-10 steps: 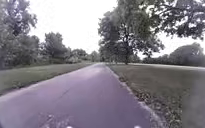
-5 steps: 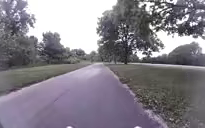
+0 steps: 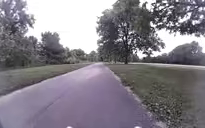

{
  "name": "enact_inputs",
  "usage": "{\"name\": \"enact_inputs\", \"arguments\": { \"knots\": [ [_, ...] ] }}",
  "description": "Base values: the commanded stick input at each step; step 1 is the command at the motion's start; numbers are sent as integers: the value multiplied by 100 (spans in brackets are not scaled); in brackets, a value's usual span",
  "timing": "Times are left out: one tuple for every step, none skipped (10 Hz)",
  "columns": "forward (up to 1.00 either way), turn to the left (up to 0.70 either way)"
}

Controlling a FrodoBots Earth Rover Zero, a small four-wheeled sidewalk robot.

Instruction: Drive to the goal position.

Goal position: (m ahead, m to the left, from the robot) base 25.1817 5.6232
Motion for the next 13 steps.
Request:
{"name": "enact_inputs", "arguments": {
  "knots": [
    [68,0],
    [68,0],
    [68,0],
    [68,0],
    [68,0],
    [68,0],
    [68,0],
    [68,0],
    [68,0],
    [68,0],
    [68,0],
    [68,0],
    [68,0]
  ]
}}
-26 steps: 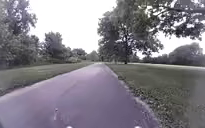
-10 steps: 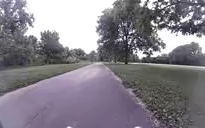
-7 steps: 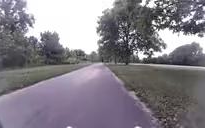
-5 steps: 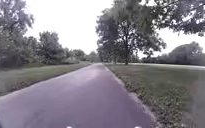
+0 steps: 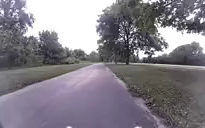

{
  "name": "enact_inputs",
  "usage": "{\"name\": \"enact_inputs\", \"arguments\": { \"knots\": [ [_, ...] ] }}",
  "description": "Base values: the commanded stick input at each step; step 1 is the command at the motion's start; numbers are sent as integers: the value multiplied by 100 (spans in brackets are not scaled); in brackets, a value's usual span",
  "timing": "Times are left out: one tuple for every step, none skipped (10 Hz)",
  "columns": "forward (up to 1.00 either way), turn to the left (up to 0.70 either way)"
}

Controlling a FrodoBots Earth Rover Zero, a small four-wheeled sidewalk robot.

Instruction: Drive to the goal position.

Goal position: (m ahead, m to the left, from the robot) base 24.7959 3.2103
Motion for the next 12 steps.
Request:
{"name": "enact_inputs", "arguments": {
  "knots": [
    [68,0],
    [68,0],
    [68,0],
    [68,0],
    [68,0],
    [68,0],
    [68,0],
    [68,0],
    [68,0],
    [68,0],
    [68,0],
    [68,0]
  ]
}}
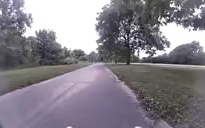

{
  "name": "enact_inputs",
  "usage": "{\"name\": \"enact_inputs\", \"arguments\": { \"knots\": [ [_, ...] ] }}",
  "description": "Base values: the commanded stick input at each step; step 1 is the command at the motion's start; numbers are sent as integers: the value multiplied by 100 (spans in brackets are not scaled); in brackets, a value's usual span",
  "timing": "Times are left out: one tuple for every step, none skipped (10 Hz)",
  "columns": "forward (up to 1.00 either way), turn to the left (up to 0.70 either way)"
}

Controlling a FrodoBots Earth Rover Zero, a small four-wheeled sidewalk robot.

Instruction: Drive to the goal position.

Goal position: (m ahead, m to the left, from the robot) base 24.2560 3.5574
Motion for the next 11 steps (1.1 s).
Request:
{"name": "enact_inputs", "arguments": {
  "knots": [
    [68,0],
    [68,0],
    [68,0],
    [68,0],
    [69,0],
    [69,0],
    [68,0],
    [68,0],
    [68,0],
    [68,0],
    [68,0]
  ]
}}
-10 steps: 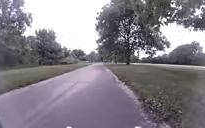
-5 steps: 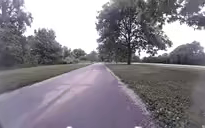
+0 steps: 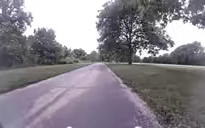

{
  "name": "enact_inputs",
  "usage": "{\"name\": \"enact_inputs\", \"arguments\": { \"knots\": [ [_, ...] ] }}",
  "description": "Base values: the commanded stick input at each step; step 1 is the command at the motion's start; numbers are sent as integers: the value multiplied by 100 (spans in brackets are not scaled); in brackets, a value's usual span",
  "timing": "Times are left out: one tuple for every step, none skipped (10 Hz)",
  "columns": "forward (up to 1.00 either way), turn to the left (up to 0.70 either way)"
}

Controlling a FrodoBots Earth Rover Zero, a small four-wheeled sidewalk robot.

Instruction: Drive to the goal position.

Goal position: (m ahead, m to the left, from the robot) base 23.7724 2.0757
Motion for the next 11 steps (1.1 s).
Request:
{"name": "enact_inputs", "arguments": {
  "knots": [
    [68,0],
    [68,0],
    [68,0],
    [68,0],
    [68,0],
    [68,0],
    [68,0],
    [68,0],
    [68,0],
    [68,0],
    [68,0]
  ]
}}
